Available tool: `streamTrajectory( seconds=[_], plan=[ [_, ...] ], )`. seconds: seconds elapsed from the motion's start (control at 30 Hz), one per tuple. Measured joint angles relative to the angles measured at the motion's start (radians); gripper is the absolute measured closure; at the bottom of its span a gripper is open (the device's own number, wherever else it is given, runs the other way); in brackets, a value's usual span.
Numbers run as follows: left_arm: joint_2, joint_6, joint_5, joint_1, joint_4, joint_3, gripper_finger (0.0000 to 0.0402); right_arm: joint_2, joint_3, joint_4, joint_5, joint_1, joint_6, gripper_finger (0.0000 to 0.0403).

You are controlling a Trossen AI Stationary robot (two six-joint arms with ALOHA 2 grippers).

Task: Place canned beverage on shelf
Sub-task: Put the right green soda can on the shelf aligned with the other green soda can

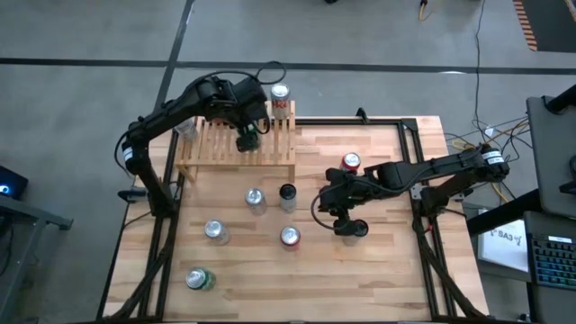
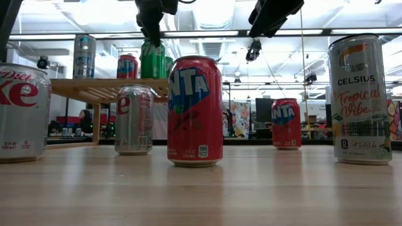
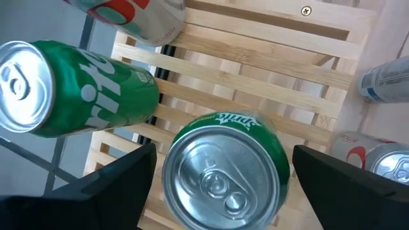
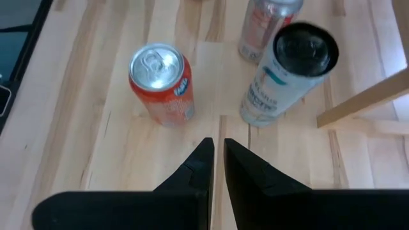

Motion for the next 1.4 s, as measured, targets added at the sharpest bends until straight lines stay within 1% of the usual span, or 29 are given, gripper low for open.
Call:
streamTrajectory(
  seconds=[0.27,0.77,0.9,1.03,1.1,1.2,1.4],
  plan=[
    [-0.032,0.000,0.002,0.000,0.006,0.000,0.0051,0.000,0.000,0.062,0.000,-0.002,-0.038,0.0376],
    [-0.077,-0.014,0.002,0.000,0.013,0.000,0.0051,0.000,0.000,0.072,0.000,-0.015,-0.052,0.0376],
    [-0.114,-0.042,0.002,-0.002,0.019,0.000,0.0051,0.000,0.000,0.127,0.000,-0.015,-0.089,0.0376],
    [-0.189,-0.076,0.003,-0.006,0.039,-0.008,0.0055,0.000,0.000,0.183,0.011,-0.015,-0.123,0.0376],
    [-0.242,-0.100,0.006,-0.015,0.069,-0.035,0.0062,0.000,0.000,0.206,0.036,-0.015,-0.140,0.0376],
    [-0.342,-0.124,0.043,-0.048,0.154,-0.117,0.0079,0.000,0.000,0.234,0.072,-0.017,-0.158,0.0376],
    [-0.546,-0.167,0.053,-0.145,0.391,-0.396,0.0116,0.000,0.000,0.304,0.077,-0.044,-0.199,0.0376]
  ],
)
